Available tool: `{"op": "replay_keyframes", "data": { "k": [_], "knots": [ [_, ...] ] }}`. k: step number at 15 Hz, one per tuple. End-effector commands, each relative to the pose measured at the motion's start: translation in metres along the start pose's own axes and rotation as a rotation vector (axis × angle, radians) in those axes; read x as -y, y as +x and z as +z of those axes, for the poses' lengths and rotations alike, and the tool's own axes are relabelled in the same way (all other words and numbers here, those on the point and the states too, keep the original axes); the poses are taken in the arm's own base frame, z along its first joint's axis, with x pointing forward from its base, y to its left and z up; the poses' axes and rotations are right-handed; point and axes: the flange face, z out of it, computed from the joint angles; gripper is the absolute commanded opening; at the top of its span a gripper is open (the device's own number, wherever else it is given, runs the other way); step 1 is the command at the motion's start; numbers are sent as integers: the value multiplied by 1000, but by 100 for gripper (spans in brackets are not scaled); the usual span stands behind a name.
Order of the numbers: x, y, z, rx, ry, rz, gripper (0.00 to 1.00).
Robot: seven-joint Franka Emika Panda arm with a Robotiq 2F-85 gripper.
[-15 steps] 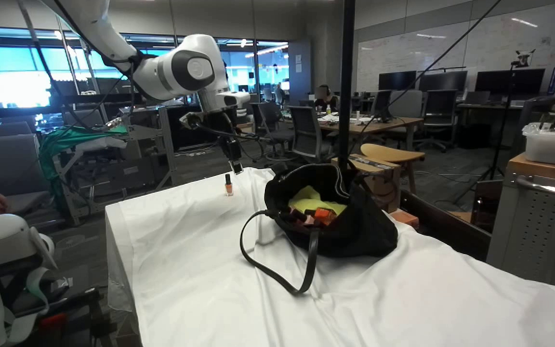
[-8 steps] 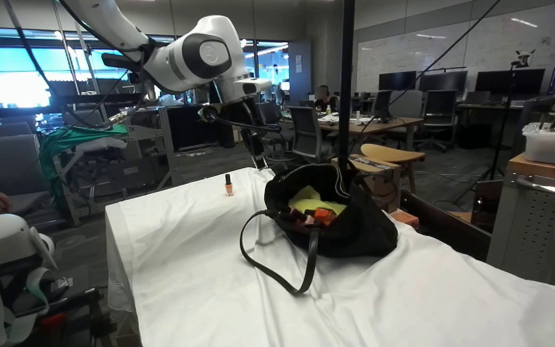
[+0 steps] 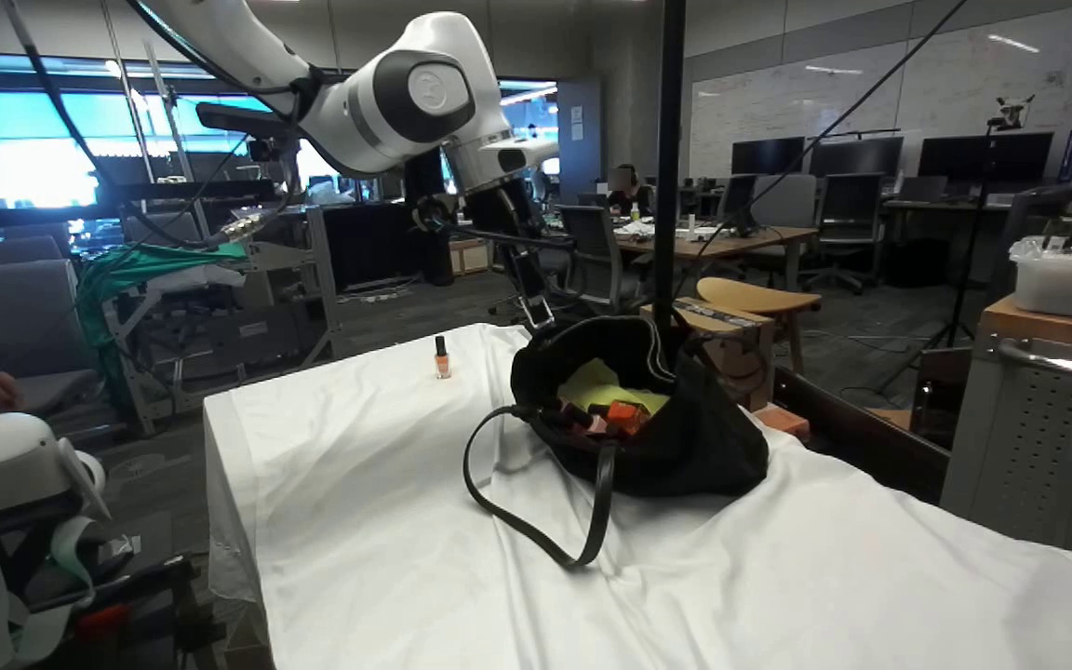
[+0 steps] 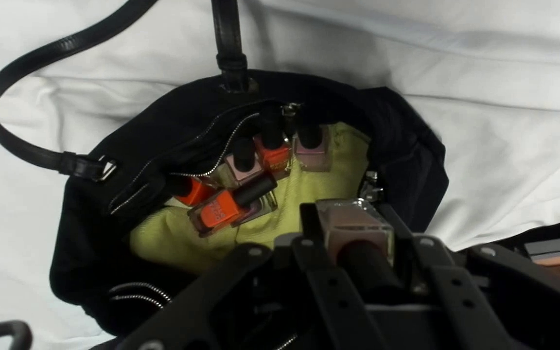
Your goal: Put the nail polish bottles in the bag
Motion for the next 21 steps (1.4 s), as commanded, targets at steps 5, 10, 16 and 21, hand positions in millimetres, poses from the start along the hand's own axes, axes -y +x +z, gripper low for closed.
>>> {"op": "replay_keyframes", "data": {
  "k": [5,10,16,21],
  "knots": [
    [-12,44,35,-17,-27,54,19],
    [-13,56,49,-12,-33,56,20],
    [-11,57,46,-25,-35,52,85],
    [-11,50,39,-29,-39,45,100]
  ]
}}
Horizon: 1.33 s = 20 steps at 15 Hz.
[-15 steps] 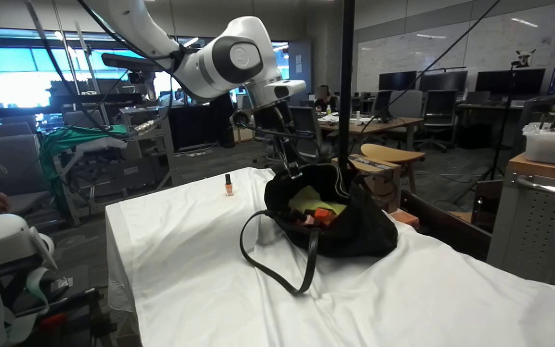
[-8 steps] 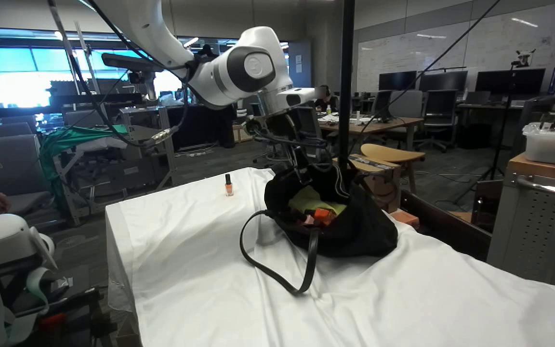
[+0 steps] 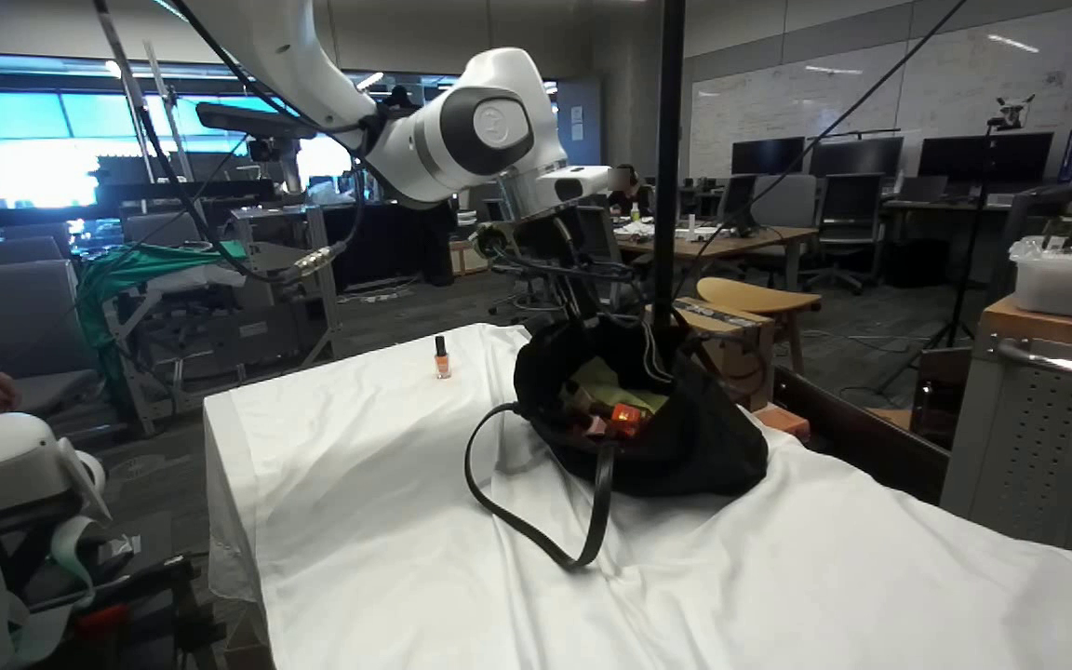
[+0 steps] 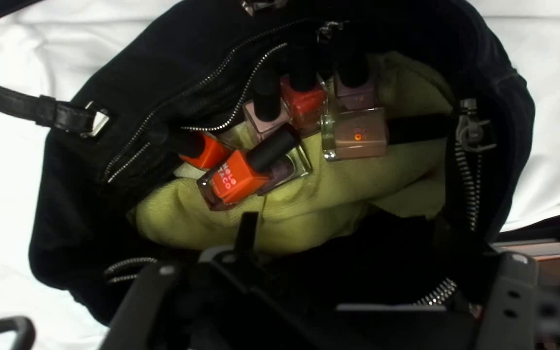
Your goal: Put the nail polish bottles in the bag
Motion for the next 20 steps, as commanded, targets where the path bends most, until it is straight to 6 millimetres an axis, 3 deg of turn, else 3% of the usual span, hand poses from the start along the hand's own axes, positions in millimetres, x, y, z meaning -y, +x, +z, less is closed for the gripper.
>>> {"op": "replay_keyframes", "data": {
  "k": [1,4,5,7,15,20],
  "knots": [
    [2,-2,-15,-28,2,-11,100],
    [6,-13,-23,-23,-9,-25,100],
    [8,-18,-27,-26,-10,-34,78],
    [13,-31,-36,-40,-5,-57,74],
    [40,-107,-63,-85,38,-219,19],
    [79,-155,-51,-42,122,-393,10]
  ]
}}
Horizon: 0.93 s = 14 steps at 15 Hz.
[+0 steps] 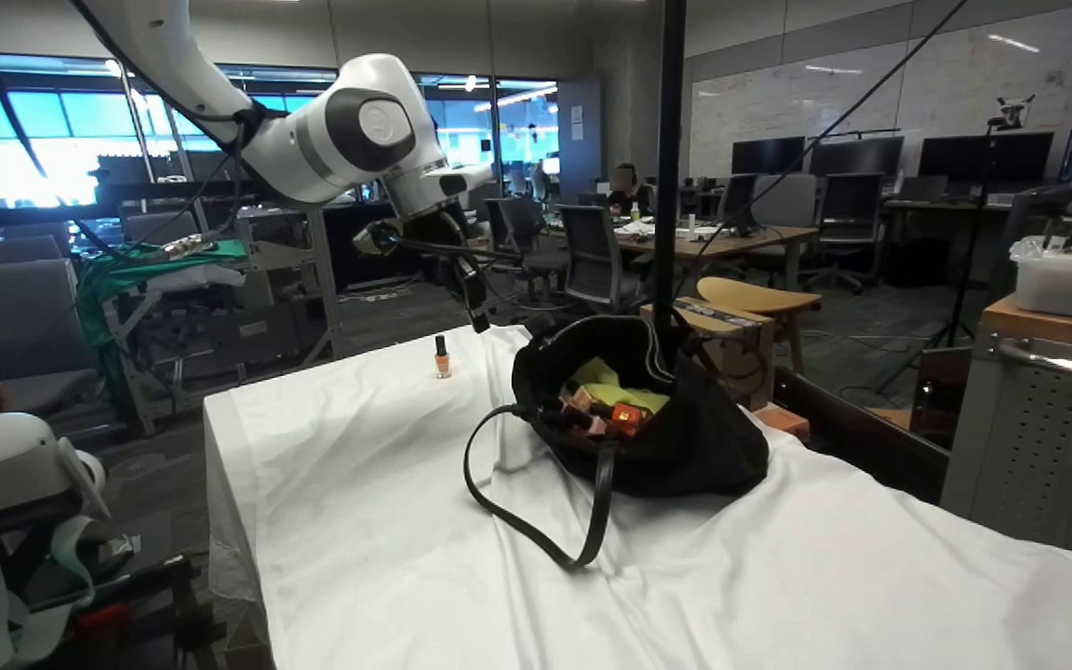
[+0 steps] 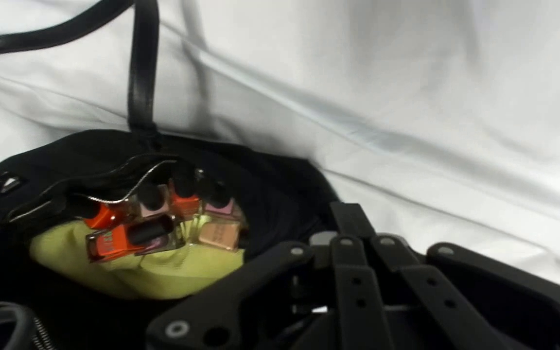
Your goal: Put the nail polish bottles in the bag
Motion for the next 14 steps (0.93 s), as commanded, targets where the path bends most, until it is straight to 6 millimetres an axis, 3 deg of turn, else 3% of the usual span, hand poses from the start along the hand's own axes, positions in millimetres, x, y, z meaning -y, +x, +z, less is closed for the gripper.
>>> {"op": "replay_keyframes", "data": {
  "k": [1,11,12,14],
  "knots": [
    [28,-22,6,8,83,-118,14],
    [98,-39,38,132,169,-246,14],
    [104,-39,40,139,178,-259,39],
    [113,-36,43,156,185,-274,42]
  ]
}}
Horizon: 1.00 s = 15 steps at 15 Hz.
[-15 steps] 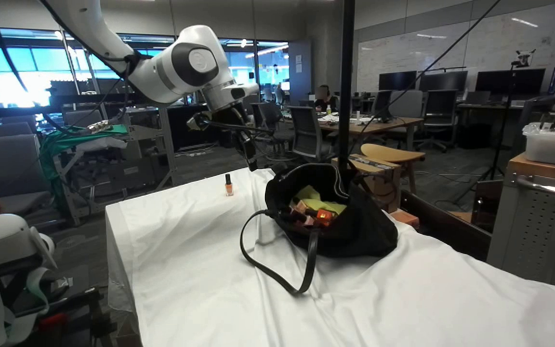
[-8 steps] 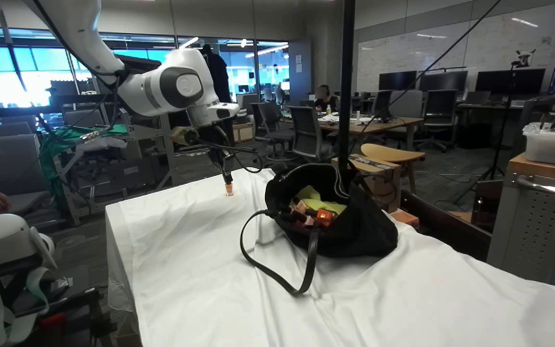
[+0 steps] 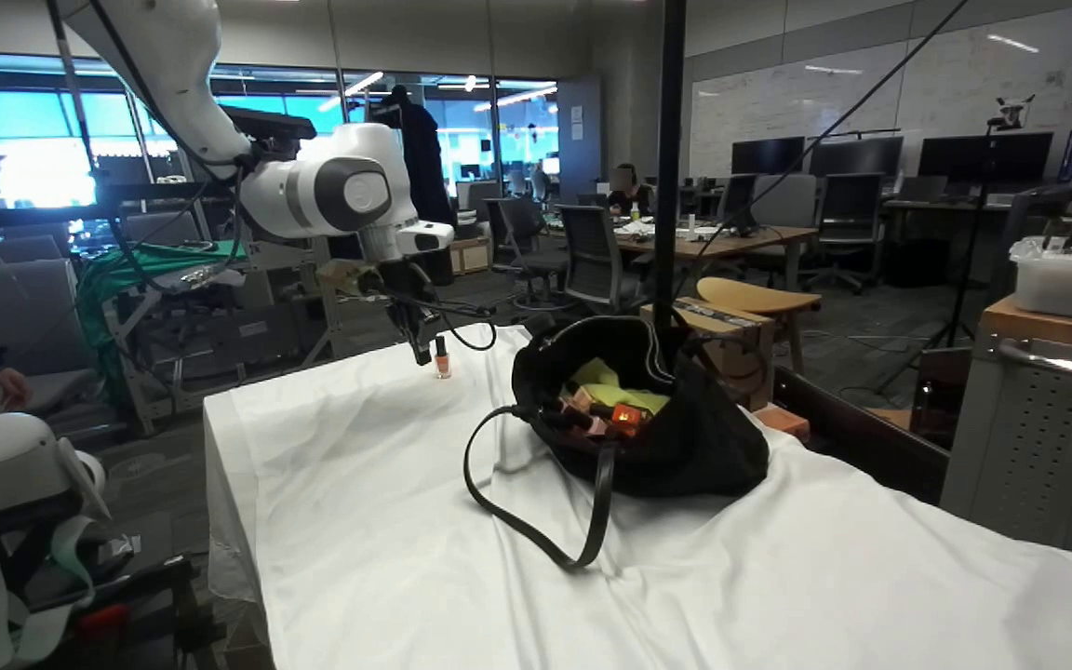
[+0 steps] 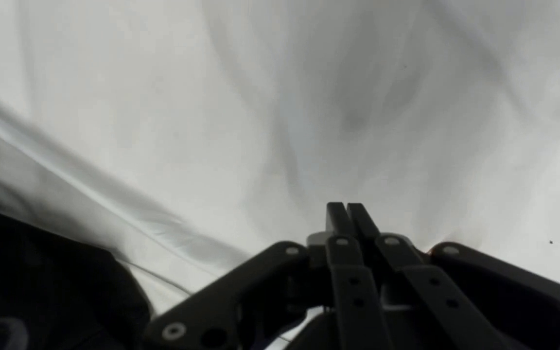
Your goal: Put the nail polish bottles in the bag
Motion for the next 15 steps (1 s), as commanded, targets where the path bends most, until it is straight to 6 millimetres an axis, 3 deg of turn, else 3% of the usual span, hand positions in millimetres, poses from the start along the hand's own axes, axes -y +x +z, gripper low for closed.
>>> {"op": "replay_keyframes", "data": {
  "k": [1,8,10,15],
  "knots": [
    [16,18,1,29,31,-34,49],
    [43,44,1,72,87,-19,96],
    [48,52,2,73,109,14,100],
    [60,68,11,93,179,100,100]
  ]
}}
